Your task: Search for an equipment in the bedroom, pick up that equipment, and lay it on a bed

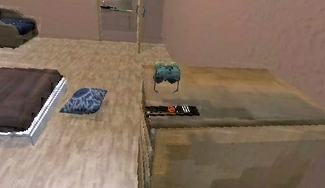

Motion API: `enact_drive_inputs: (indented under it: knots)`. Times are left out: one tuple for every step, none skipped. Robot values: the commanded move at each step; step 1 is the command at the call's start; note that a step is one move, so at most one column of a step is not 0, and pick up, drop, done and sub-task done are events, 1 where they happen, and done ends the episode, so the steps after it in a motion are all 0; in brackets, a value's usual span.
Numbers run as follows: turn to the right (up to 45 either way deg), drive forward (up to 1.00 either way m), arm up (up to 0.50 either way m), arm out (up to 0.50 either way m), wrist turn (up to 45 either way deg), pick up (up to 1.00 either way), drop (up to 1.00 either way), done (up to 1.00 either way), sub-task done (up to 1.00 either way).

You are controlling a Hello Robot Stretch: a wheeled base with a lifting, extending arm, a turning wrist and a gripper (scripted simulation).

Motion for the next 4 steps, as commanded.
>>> enact_drive_inputs:
  knots:
    - [0.0, 0.0, 0.0, 0.0, 6.0, 0.0, 0.0, 0.0, 0.0]
    - [0.0, 0.0, 0.0, 0.02, 0.0, 0.0, 0.0, 0.0, 0.0]
    - [0.0, 0.0, 0.0, 0.0, 6.0, 0.0, 0.0, 0.0, 0.0]
    - [0.0, 0.0, -0.3, 0.0, 0.0, 0.0, 0.0, 0.0, 0.0]
